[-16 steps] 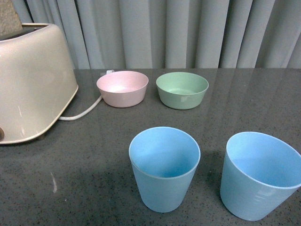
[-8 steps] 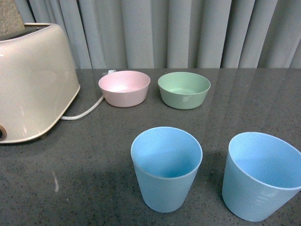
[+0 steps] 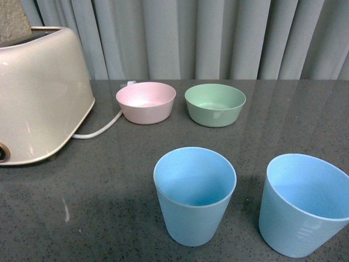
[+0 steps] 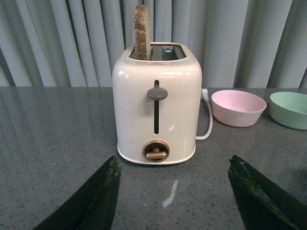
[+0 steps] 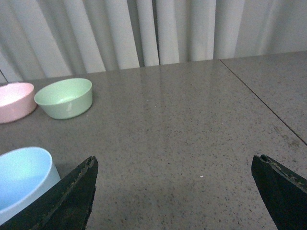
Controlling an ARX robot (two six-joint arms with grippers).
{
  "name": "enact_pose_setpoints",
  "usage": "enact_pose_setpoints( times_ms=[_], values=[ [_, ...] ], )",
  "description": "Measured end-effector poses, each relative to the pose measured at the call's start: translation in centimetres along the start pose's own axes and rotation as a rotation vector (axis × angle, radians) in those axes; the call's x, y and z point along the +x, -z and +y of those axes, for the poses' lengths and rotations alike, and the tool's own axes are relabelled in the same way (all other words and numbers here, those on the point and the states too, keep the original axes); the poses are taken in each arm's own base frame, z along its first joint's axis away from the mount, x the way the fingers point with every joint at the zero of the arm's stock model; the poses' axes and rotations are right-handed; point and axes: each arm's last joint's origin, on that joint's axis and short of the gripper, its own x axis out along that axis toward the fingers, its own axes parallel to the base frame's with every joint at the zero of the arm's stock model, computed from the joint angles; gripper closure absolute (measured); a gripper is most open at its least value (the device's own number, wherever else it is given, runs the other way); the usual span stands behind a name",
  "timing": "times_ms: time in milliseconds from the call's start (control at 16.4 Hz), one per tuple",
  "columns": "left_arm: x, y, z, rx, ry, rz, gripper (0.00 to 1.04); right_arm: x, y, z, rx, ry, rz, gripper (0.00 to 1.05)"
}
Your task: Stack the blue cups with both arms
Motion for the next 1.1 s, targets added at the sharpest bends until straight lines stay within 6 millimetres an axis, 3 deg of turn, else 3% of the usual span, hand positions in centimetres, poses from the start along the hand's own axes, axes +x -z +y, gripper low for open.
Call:
enact_pose_setpoints(
  times_ms=[61,183,305,548,731,975,1097],
  values=[
    [0.0,0.0,0.0,0.000,0.000,-0.001,0.27,0.4,-1.0,-0.1,0.037,0.005,-0.002,0.07],
    [0.0,0.0,0.0,0.000,0.000,0.000,0.05,1.2,-7.3,0.2,0.065,-0.067,-0.161,0.07],
    [0.0,0.0,0.0,0.000,0.000,0.000,0.07,3.4,-10.5,1.5,0.069,-0.175,-0.082,0.07],
    [0.0,0.0,0.0,0.000,0.000,0.000,0.07,8.7,-9.5,5.4,0.002,-0.325,0.321,0.07],
    [0.0,0.0,0.0,0.000,0.000,0.000,0.07,11.2,-6.0,7.1,-0.036,-0.326,0.521,0.07],
    [0.0,0.0,0.0,0.000,0.000,0.000,0.07,12.5,-3.8,7.7,-0.032,-0.303,0.613,0.07],
    [0.0,0.0,0.0,0.000,0.000,0.000,0.07,13.1,-2.8,7.8,-0.029,-0.286,0.648,0.16]
  ],
)
